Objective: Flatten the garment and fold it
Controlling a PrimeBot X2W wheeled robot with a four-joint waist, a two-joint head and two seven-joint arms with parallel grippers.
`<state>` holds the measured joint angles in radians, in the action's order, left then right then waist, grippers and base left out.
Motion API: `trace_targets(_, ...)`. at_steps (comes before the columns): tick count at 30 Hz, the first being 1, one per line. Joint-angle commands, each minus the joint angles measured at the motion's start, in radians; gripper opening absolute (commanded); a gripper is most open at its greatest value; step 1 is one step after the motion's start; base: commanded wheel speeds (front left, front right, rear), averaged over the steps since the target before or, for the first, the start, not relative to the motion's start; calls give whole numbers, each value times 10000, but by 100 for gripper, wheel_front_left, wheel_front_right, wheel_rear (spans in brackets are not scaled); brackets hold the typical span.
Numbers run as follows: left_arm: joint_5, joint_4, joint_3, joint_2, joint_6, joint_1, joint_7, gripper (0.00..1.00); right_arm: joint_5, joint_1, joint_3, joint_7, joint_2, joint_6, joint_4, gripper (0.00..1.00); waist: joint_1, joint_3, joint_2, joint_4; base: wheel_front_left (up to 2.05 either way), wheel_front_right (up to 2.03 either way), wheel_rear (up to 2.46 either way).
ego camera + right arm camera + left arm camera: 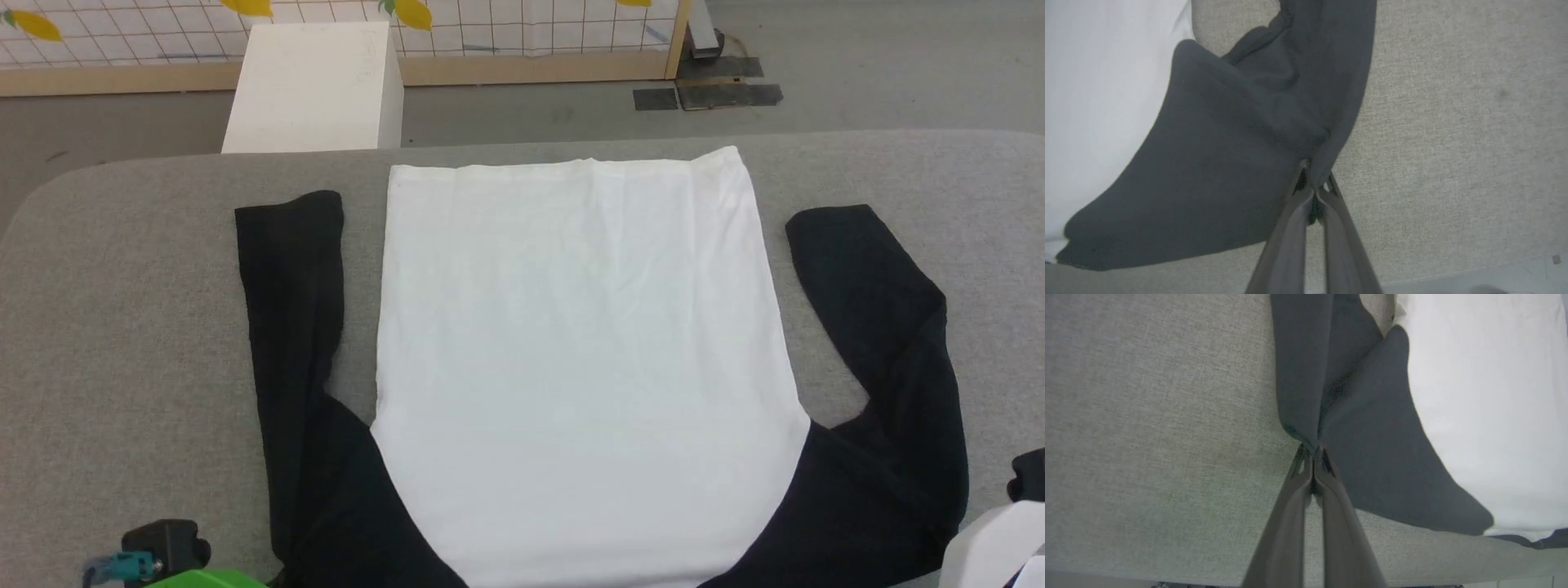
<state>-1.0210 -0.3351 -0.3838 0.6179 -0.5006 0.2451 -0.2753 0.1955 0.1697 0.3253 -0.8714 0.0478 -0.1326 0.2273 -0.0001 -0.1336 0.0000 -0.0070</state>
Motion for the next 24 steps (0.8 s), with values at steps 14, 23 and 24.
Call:
trace_targets(14,154,2197,-600,-986,1078,-921,649,100,516,-296,-937,2636,25,19,-2473,100,1,-60,0,-118,0,0,0)
trace_targets(23,386,1780,-19,-643,1067,-705,1432,100,335,-29,-737,4713,25,19,-2089,100,1,102,0,-183,0,0,0)
trace_targets(24,451,1681,102,-564,1022,-699,1556,100,269,-20,-688,5009,25,19,-2002,100,1,94,0,-224,0,0,0)
